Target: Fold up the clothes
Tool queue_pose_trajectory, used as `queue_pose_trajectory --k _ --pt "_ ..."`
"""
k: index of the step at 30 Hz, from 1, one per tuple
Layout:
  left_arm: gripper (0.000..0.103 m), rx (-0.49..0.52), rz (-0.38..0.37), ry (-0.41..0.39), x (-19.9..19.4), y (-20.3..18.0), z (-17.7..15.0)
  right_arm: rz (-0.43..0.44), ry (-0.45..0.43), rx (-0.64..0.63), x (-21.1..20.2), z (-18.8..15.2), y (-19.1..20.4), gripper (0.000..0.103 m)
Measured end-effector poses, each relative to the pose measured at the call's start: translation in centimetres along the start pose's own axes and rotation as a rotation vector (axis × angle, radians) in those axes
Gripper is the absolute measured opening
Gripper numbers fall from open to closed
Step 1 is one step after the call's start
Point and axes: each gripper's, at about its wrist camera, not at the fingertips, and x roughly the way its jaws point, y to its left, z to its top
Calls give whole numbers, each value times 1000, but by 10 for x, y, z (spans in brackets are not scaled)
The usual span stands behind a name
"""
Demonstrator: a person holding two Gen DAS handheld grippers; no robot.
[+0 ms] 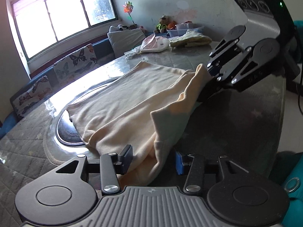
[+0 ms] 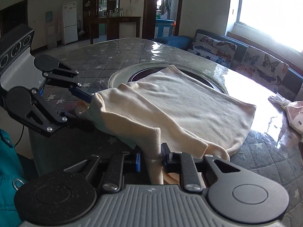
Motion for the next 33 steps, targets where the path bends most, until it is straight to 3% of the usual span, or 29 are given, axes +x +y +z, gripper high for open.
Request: queue_pose_trajectory --k 3,7,10,20,27,33 --pt "46 5 -14 17 2 4 -1 -8 1 -1 1 -2 2 19" --pt "20 -13 -18 37 2 11 1 -18 -13 4 -1 -6 8 12" --pt "13 -22 -29 39 -3 14 3 -28 -27 2 -6 -8 12 11" --pt "10 -25 -110 39 -53 11 5 14 -23 -46 -46 -5 38 10" --pt "9 -42 -216 72 -108 -7 3 58 14 -38 -72 2 51 10" --pt "9 -52 -156 20 -106 0 13 94 45 -30 -94 8 61 10"
